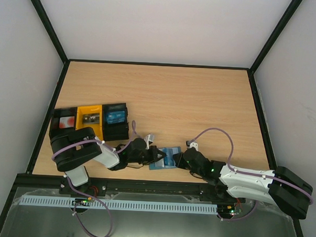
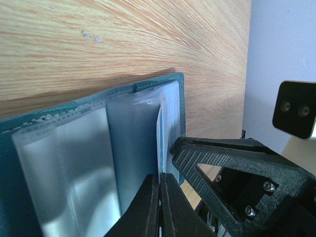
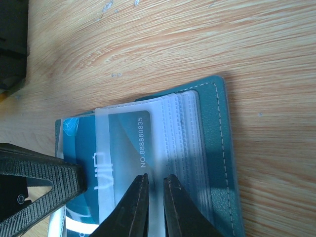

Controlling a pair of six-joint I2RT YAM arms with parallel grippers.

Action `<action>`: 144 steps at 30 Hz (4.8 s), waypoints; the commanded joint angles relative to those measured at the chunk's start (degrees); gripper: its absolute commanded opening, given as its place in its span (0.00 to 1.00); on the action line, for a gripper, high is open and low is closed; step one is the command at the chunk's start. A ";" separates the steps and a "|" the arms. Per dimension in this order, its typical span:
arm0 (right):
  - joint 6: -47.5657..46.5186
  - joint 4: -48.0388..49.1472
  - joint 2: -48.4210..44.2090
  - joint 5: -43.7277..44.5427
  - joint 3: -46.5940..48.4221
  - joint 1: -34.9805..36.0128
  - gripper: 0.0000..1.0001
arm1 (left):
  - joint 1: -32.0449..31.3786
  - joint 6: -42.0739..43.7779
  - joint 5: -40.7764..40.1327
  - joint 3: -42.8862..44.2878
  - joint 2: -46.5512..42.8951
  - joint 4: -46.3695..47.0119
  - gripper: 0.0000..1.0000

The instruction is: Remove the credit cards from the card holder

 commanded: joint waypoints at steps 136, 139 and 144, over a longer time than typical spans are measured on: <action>-3.61 28.27 34.08 -15.49 34.77 -0.01 0.02 | 5.13 21.55 -30.16 18.27 -79.37 -88.48 1.00; -2.06 29.72 32.89 -12.97 35.72 -0.28 0.02 | 5.17 21.08 -28.84 15.58 -78.48 -85.01 0.98; 0.86 30.61 30.54 -7.34 35.91 -0.54 0.02 | 5.21 17.49 -29.36 11.80 -77.02 -79.49 0.95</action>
